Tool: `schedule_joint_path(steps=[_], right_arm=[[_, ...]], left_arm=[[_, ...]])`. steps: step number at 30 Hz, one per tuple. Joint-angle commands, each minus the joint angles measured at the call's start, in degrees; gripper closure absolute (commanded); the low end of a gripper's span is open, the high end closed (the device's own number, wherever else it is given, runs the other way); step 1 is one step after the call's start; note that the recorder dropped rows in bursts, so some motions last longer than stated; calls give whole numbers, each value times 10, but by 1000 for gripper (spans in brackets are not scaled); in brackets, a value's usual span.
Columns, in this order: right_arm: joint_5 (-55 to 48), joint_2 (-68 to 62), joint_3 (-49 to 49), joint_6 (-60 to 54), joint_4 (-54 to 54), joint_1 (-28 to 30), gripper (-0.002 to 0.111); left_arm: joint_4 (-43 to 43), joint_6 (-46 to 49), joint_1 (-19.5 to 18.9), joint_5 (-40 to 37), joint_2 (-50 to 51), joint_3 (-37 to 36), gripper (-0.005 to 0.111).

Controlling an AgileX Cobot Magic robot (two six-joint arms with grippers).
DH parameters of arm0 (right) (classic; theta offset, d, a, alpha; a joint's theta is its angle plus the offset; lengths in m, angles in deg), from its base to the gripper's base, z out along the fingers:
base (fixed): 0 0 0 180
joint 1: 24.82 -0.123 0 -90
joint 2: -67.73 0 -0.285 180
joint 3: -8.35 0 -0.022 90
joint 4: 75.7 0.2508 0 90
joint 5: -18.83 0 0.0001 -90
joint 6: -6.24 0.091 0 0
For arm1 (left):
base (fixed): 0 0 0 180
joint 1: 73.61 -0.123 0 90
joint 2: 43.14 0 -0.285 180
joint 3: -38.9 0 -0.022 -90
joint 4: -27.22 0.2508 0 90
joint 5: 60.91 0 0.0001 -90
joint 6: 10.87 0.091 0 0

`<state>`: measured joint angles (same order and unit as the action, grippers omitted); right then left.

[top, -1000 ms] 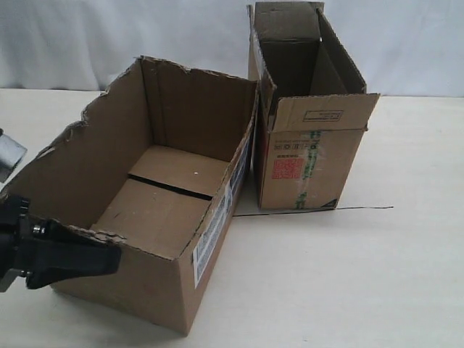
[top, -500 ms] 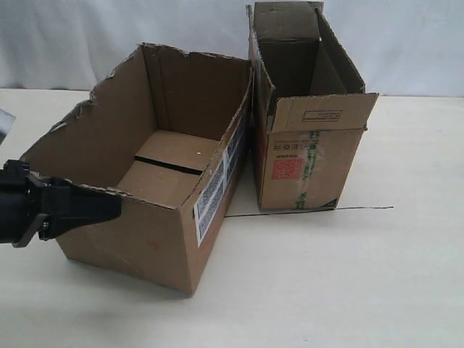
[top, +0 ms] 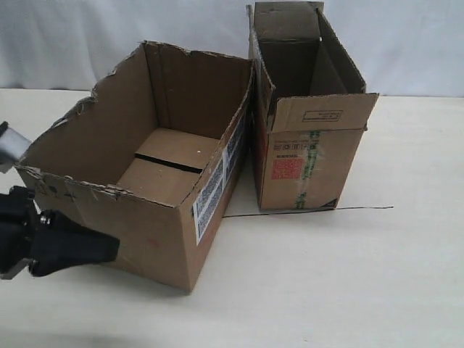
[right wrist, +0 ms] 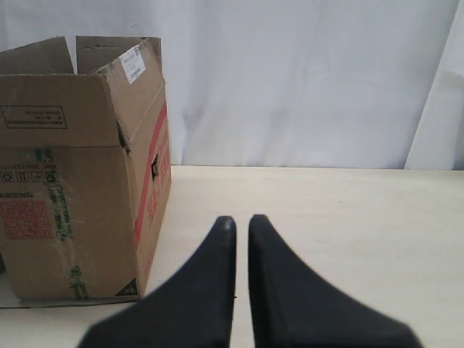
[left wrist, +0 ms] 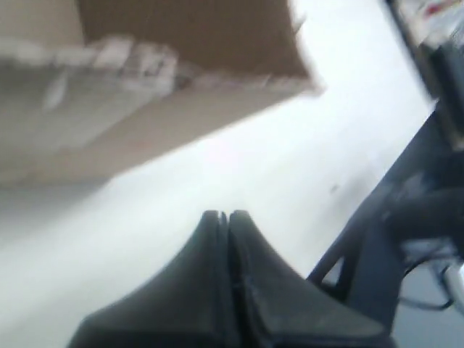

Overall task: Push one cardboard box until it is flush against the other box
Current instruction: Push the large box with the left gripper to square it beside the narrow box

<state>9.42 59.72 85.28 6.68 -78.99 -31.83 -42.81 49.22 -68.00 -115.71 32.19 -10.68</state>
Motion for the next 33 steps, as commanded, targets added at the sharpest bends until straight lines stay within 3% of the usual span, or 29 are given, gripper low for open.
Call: schedule_joint_path(steps=[1,4,10,14,19,22,33], right_arm=[[-3,2,3,3,-6,4,103],[-3,2,3,3,-6,4,103],[-3,2,3,3,-6,4,103],[-3,2,3,3,-6,4,103],[-3,2,3,3,-6,4,103],[-3,2,3,3,-6,4,103],[-3,2,3,3,-6,4,103]], left_arm=[[112,-62,4,3,1,17,107],[124,-62,15,35,1,17,107],[97,-64,110,108,32,18,107],[53,-64,150,183,67,18,107],[17,-50,158,224,88,32,107],[-32,-33,158,260,105,80,107],[-57,-14,158,238,253,205,107]])
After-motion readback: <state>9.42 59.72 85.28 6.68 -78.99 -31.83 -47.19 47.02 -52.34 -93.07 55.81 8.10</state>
